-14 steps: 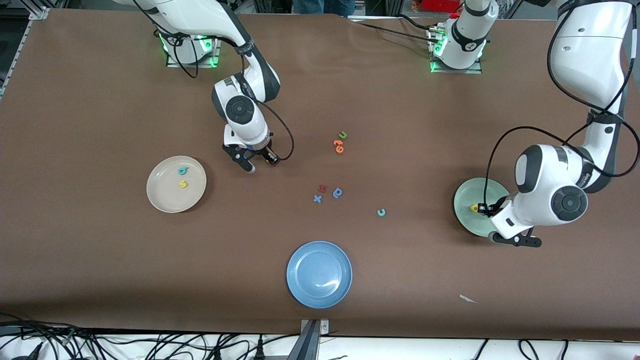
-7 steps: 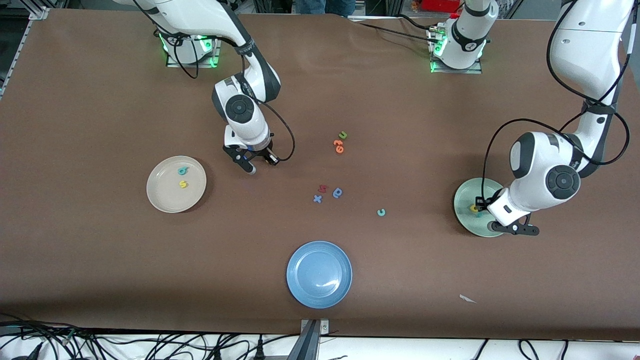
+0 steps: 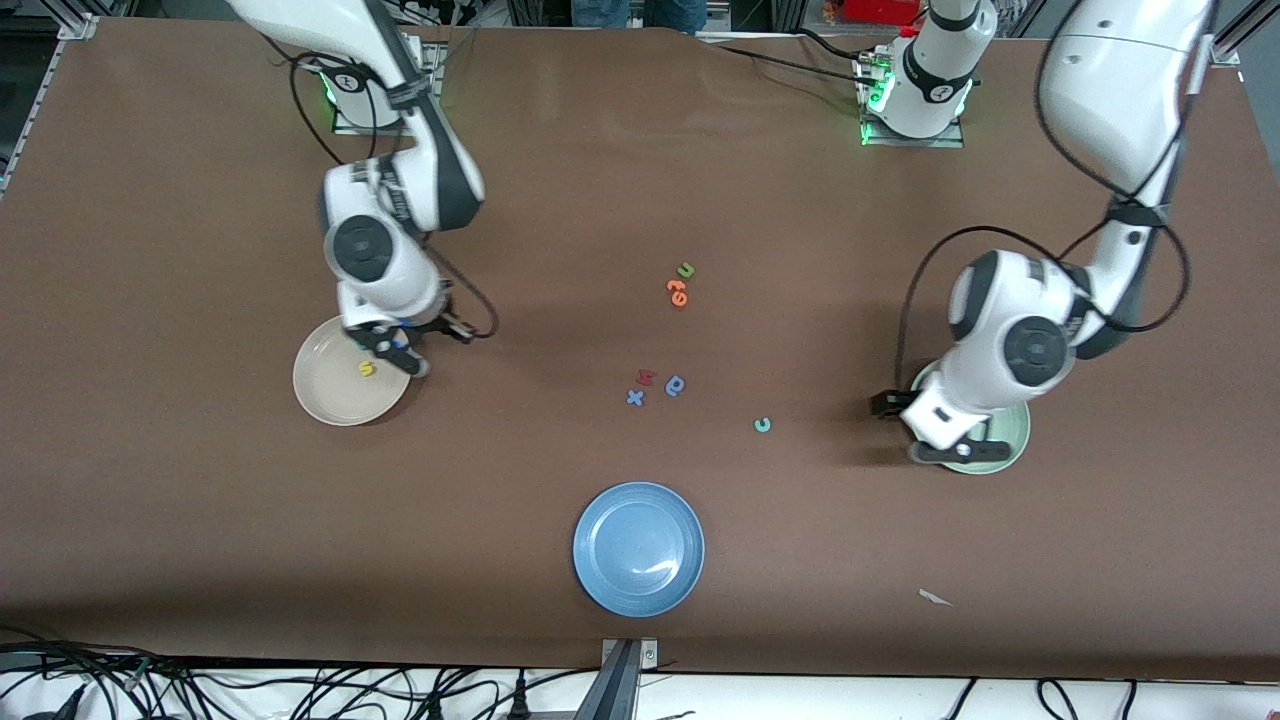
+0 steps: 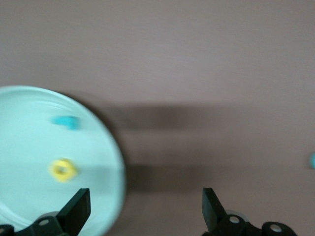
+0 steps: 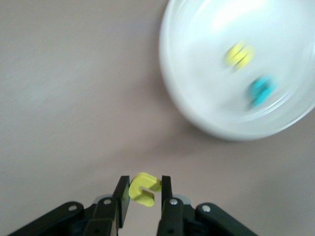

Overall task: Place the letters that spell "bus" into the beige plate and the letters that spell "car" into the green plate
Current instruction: 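Grasp the yellow u with the right gripper while the left gripper reaches letters, then place yellow u on the white plate while the left gripper grasps teal c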

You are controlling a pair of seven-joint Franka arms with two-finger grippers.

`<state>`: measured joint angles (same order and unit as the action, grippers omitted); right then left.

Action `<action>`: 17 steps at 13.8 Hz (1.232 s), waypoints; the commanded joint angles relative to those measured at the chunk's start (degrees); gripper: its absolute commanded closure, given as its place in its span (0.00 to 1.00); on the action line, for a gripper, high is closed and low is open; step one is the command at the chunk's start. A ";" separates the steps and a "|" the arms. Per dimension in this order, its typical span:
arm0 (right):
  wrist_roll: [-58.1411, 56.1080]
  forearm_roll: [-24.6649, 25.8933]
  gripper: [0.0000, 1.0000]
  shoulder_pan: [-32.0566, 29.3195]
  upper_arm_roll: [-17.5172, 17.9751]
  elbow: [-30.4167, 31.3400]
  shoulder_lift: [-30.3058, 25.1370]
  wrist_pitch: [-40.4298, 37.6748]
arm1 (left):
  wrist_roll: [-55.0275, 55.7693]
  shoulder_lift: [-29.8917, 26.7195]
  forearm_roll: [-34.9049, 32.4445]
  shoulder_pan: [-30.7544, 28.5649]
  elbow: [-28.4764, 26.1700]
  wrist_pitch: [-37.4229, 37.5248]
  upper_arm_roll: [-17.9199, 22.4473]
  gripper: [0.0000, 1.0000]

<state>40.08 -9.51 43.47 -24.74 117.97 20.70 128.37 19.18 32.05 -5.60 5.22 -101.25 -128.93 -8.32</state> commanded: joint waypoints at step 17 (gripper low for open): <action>-30.50 -1.83 0.00 -7.88 -6.99 -12.37 6.19 -12.91 | 26.26 17.96 3.75 14.64 20.65 1.05 0.76 0.08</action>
<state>10.34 -10.33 35.68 -31.73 111.33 29.05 124.82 44.82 48.34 -3.22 18.91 -83.38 -128.94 -8.37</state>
